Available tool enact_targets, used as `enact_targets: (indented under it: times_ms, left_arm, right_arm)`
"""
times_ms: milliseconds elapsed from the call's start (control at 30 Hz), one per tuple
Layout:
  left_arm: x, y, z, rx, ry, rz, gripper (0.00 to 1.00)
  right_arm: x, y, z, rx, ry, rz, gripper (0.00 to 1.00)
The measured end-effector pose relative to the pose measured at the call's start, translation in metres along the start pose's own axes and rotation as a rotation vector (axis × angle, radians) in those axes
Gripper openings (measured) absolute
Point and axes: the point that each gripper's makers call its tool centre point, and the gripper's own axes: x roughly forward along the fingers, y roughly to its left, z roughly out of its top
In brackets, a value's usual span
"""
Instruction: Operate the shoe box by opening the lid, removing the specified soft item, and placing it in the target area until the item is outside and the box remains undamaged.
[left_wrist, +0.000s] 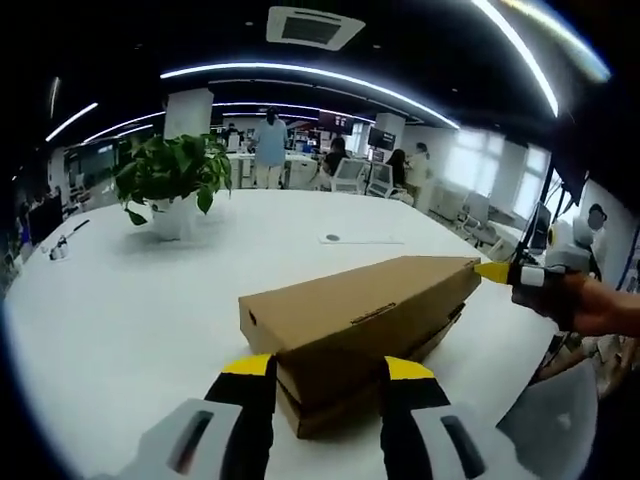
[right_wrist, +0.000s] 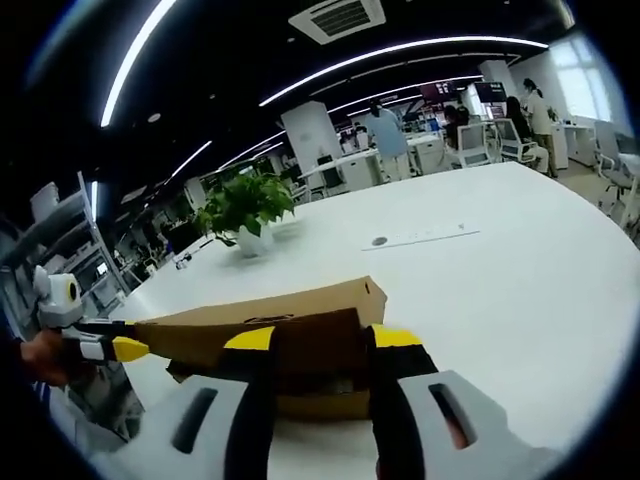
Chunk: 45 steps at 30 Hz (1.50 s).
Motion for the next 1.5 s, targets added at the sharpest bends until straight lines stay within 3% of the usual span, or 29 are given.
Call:
enact_targets:
  times_ms: [100,600,1000,1500]
  left_arm:
    - [0.000,-0.001,-0.002,0.072,0.019,-0.008,0.41]
    - [-0.007,-0.007,0.003,0.083,0.001,0.004,0.38]
    - [-0.008,-0.001,0.021,0.121,-0.029,0.011,0.36]
    - [-0.006,0.014,0.042,0.153,-0.096,0.084,0.29]
  right_arm:
    - [0.000,-0.001,0.001,0.016,-0.006,-0.002,0.30]
    - [0.003,-0.001,0.010,0.053,-0.019,-0.015,0.29]
    - [0.006,0.003,0.030,0.050,-0.051,-0.007,0.27]
    - [0.015,0.006,0.053,0.087,-0.090,0.019,0.25]
